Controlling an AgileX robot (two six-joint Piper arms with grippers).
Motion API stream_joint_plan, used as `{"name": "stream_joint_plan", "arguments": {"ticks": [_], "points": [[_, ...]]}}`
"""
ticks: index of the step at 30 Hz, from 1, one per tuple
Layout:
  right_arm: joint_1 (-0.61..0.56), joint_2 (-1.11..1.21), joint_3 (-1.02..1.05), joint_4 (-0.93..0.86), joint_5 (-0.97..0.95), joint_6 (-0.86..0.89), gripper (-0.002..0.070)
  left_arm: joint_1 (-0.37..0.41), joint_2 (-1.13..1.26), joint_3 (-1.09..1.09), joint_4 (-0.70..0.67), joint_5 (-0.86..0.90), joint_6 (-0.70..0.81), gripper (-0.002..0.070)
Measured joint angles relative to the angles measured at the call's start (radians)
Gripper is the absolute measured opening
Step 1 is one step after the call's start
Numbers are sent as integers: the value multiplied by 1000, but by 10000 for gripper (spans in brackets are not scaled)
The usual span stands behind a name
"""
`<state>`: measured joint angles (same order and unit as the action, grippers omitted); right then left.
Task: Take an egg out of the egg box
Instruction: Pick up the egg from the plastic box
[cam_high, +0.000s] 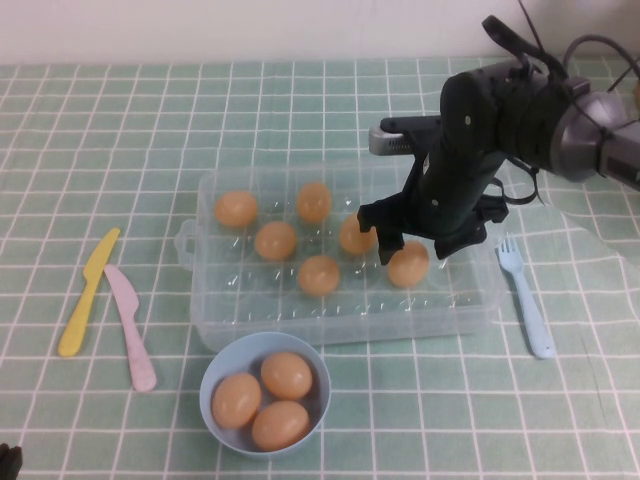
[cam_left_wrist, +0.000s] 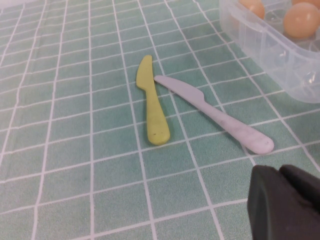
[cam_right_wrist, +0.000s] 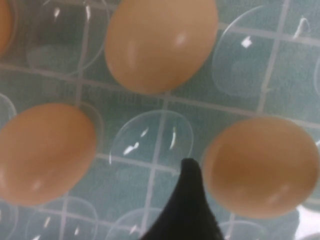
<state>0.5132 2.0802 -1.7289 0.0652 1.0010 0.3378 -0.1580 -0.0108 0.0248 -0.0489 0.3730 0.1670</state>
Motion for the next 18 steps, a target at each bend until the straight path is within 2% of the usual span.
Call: {"name": "stream_joint_plan", "arguments": {"ticks": [18], "points": [[0,55,0,0,-33,22,515,0,0,0,0,0,0,-4]]}}
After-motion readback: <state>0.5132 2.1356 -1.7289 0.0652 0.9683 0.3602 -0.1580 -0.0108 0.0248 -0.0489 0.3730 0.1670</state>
